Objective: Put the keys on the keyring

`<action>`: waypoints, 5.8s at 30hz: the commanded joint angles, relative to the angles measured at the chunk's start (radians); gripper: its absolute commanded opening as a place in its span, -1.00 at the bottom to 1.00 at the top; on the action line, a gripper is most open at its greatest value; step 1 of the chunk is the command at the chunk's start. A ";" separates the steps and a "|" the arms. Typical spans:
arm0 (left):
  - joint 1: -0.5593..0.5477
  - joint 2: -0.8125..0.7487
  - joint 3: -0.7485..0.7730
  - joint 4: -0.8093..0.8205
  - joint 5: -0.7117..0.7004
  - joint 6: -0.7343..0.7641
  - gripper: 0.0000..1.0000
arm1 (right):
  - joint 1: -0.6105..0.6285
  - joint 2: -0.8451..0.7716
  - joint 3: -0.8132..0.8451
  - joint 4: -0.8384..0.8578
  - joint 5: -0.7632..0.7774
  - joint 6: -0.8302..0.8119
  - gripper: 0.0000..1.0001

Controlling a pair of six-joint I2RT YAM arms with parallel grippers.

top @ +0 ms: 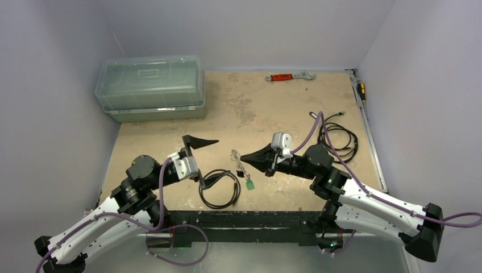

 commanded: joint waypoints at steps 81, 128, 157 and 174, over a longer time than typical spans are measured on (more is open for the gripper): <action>-0.004 0.325 0.195 0.031 0.344 0.012 -1.00 | -0.054 -0.113 -0.080 0.264 -0.250 0.063 -1.00; -0.004 0.348 0.317 -0.287 0.165 0.108 -1.00 | -0.052 0.064 0.067 -0.026 -0.176 -0.098 -0.61; -0.004 0.267 0.317 -0.298 0.128 0.056 0.92 | -0.042 -0.012 0.001 0.027 -0.077 -0.089 -1.00; -0.004 0.234 0.275 -0.219 -0.358 -0.387 0.98 | -0.042 -0.210 -0.077 0.141 0.302 -0.001 -1.00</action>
